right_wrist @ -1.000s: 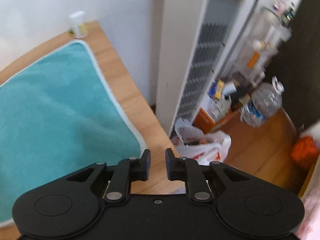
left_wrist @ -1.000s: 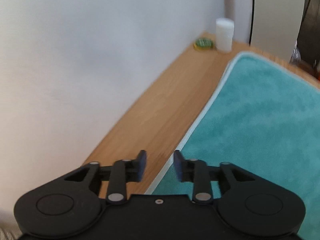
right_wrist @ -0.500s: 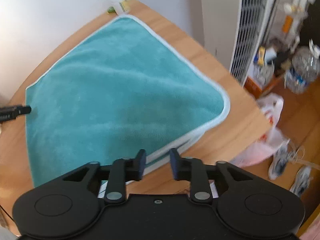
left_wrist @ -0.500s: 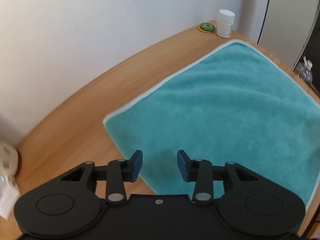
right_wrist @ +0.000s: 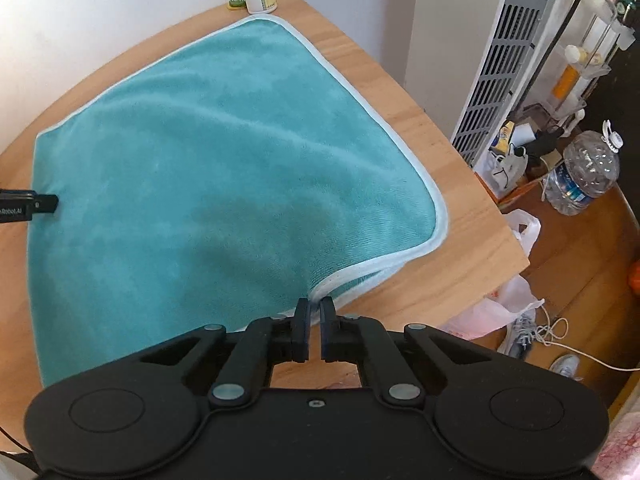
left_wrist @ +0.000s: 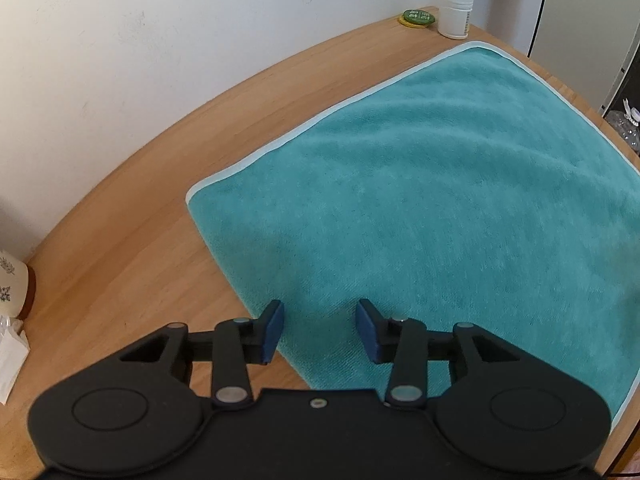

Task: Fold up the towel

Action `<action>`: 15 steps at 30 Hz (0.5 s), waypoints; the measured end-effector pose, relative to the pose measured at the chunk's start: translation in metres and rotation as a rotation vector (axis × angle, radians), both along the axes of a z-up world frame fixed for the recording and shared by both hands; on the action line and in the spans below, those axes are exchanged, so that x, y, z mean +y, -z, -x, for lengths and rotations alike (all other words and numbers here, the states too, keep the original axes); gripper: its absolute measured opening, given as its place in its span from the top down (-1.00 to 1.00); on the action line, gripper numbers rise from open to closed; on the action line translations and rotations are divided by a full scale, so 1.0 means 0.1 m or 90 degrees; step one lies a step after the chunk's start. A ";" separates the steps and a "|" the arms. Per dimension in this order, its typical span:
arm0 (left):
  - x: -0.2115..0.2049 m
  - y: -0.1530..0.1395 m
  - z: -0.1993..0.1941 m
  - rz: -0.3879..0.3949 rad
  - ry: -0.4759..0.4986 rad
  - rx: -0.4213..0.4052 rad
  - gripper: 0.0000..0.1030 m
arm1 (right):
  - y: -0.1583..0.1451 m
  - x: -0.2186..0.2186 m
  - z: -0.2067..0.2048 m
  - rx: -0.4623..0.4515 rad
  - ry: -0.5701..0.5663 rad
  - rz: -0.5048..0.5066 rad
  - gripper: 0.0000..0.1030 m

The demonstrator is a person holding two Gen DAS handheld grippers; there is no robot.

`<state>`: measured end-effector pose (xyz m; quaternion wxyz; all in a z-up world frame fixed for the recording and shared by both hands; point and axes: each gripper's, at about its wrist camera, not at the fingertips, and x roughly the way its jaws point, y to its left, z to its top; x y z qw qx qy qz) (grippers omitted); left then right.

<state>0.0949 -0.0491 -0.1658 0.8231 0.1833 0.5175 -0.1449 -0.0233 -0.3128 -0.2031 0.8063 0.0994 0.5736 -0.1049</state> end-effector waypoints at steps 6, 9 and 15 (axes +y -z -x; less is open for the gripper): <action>0.07 -0.04 0.00 0.017 -0.034 0.039 0.15 | -0.21 -0.02 0.01 -0.021 -0.066 0.061 0.62; 0.15 -0.08 0.10 0.032 -0.038 0.059 0.14 | -0.27 -0.09 -0.02 -0.033 -0.112 0.085 0.39; 0.33 -0.07 0.35 0.045 -0.111 0.085 -0.04 | -0.19 -0.27 -0.25 -0.058 -0.220 0.077 0.39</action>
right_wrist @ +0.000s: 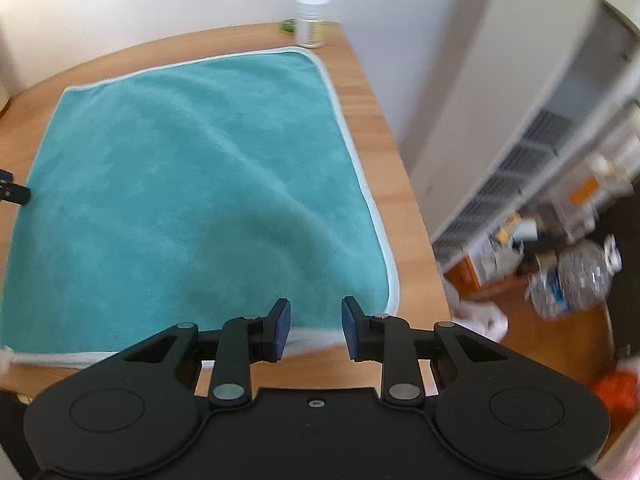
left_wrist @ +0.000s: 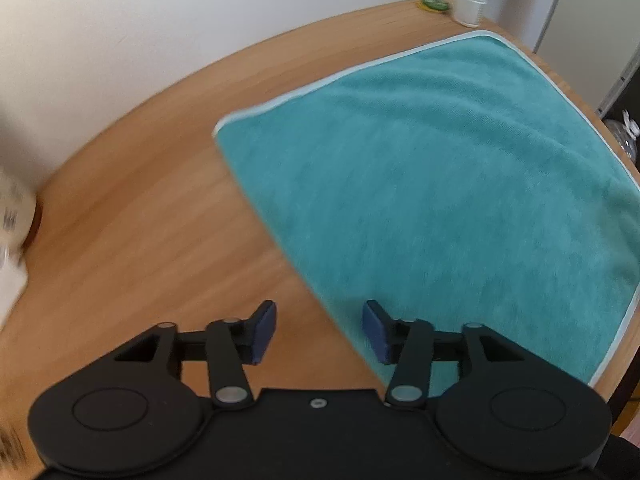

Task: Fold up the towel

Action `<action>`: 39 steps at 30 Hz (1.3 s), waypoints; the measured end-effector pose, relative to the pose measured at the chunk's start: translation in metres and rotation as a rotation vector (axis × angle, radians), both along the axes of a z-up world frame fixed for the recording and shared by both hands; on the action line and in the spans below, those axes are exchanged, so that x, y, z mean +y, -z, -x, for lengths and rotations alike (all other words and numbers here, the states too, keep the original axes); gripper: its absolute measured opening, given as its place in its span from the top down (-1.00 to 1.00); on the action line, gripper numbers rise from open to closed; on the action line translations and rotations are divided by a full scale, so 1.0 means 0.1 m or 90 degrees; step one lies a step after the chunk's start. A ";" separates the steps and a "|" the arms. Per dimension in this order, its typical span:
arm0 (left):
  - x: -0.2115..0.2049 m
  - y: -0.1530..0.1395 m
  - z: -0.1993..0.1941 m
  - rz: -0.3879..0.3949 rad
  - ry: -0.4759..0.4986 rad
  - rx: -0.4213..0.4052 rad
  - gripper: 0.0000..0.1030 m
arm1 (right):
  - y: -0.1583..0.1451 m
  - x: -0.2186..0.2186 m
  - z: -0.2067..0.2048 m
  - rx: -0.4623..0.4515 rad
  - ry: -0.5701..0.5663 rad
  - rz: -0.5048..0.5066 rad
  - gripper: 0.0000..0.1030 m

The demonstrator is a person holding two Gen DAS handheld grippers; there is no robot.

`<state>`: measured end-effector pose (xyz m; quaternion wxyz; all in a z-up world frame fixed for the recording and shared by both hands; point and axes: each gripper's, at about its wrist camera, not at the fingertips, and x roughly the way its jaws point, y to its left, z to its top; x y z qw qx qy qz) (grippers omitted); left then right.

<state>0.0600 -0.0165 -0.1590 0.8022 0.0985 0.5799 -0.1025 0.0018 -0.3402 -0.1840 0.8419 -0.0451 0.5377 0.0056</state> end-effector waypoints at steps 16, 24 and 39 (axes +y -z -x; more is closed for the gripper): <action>-0.17 0.06 0.62 0.003 -0.219 0.029 -0.03 | 0.13 -0.37 -0.30 0.061 -0.246 -0.056 0.39; -0.21 0.05 0.70 0.013 -0.278 0.037 -0.03 | 0.22 -0.48 -0.37 0.026 -0.268 -0.054 0.32; -0.29 -0.01 0.80 0.039 -0.342 0.077 0.12 | 0.19 -0.88 -0.44 0.043 -0.202 -0.128 0.10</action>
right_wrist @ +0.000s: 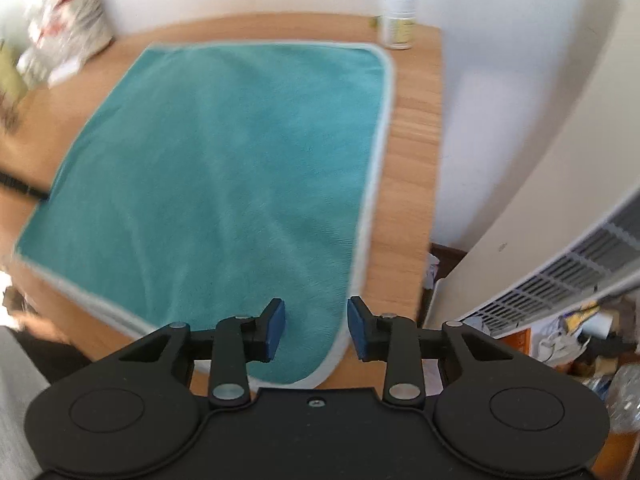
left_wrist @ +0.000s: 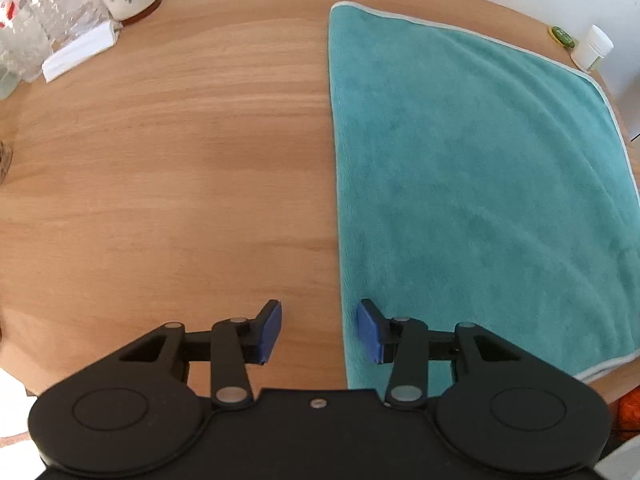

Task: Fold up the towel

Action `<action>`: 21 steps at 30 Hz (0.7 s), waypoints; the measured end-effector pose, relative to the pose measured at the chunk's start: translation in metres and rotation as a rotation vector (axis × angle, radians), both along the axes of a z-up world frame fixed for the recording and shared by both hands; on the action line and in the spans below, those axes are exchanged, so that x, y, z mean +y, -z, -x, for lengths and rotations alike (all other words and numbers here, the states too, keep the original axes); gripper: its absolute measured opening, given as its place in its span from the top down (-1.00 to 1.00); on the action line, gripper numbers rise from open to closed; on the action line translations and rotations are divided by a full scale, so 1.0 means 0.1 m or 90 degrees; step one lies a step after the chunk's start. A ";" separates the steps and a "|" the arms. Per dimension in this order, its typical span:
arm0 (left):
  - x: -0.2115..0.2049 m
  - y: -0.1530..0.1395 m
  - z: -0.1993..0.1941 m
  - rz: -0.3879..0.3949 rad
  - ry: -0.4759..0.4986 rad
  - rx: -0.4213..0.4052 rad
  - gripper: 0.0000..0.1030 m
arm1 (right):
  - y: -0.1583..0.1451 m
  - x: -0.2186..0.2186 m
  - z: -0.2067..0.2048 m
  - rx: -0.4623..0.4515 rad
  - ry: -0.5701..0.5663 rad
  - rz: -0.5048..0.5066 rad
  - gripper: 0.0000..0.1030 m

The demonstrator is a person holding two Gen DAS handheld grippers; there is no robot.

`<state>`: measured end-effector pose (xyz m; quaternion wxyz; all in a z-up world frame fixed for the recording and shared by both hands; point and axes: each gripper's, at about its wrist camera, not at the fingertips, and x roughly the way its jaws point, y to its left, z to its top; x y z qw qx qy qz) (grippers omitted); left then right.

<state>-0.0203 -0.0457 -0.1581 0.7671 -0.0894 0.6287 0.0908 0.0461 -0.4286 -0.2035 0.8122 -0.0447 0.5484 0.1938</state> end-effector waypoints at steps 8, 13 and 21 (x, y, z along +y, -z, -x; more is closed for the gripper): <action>-0.11 0.04 0.08 0.013 0.012 0.025 -0.10 | 0.03 -0.05 0.00 0.028 0.018 -0.073 -0.07; -0.19 -0.01 0.04 0.019 0.027 0.011 0.41 | 0.05 0.06 0.02 0.021 0.011 -0.074 -0.10; -0.12 -0.05 -0.06 0.062 0.031 0.009 0.84 | 0.04 0.15 -0.07 0.025 0.031 -0.063 -0.09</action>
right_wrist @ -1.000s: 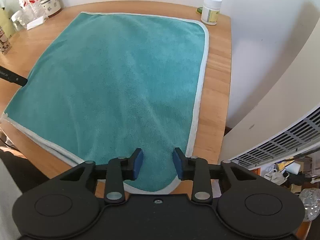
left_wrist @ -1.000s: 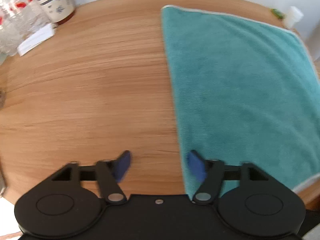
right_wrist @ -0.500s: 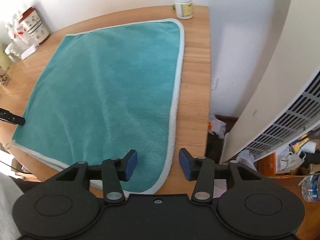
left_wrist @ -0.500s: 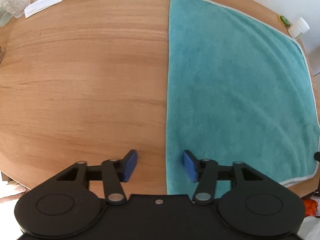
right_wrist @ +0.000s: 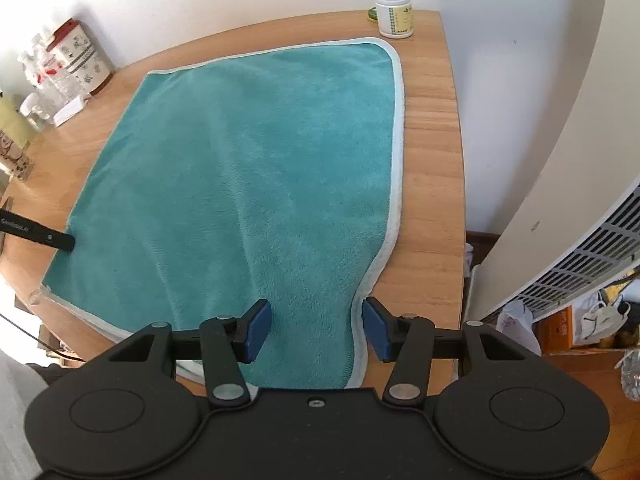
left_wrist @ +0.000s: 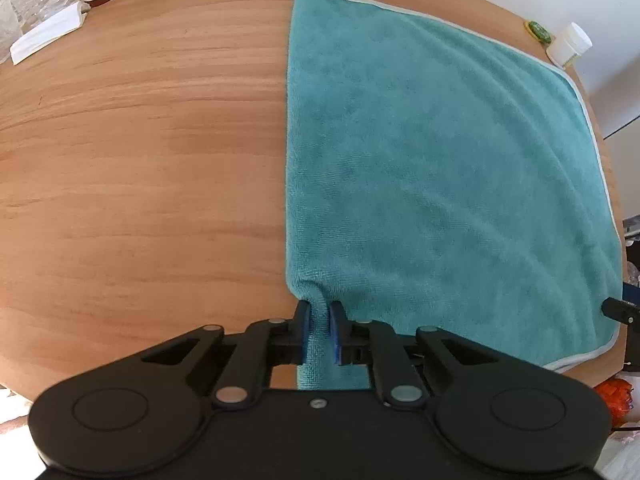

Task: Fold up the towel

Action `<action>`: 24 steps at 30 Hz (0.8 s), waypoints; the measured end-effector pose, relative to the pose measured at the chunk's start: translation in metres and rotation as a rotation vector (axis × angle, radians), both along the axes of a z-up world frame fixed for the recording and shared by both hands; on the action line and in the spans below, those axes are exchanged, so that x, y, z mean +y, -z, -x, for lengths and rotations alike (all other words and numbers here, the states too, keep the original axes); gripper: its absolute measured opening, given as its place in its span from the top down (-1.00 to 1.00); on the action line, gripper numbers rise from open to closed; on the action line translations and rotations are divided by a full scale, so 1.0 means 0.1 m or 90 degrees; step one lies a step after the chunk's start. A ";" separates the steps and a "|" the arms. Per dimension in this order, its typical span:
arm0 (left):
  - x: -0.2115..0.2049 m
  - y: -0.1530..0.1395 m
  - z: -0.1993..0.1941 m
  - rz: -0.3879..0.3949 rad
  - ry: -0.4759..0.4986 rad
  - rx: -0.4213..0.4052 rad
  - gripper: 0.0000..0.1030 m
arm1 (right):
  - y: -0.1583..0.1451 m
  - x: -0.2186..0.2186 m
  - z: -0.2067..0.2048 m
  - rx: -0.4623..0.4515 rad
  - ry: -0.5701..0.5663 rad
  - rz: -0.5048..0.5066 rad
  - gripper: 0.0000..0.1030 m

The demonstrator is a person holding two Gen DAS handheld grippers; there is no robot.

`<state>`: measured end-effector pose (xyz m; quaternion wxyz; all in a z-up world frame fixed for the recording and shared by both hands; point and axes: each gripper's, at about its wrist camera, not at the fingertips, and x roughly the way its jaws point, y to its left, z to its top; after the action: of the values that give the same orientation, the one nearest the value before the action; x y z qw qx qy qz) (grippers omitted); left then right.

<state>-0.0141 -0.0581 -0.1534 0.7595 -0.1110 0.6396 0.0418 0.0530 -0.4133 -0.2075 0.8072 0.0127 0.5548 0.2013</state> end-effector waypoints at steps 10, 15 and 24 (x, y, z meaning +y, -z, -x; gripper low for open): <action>0.60 -0.08 -0.11 -0.057 0.040 0.016 0.88 | -0.06 0.42 -0.02 0.009 -0.009 0.031 -0.07; 0.91 -0.09 -0.17 -0.086 0.049 0.036 1.00 | -0.17 0.59 -0.12 -0.016 -0.011 0.046 -0.07; 1.11 -0.13 0.01 0.012 0.054 -0.003 0.89 | -0.41 1.21 -0.19 -0.072 -0.086 0.071 -0.07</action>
<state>-0.0149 0.0529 -0.1406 0.7609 -0.0912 0.6425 0.0035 0.0723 -0.2925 -0.1661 0.8213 -0.0811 0.5181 0.2246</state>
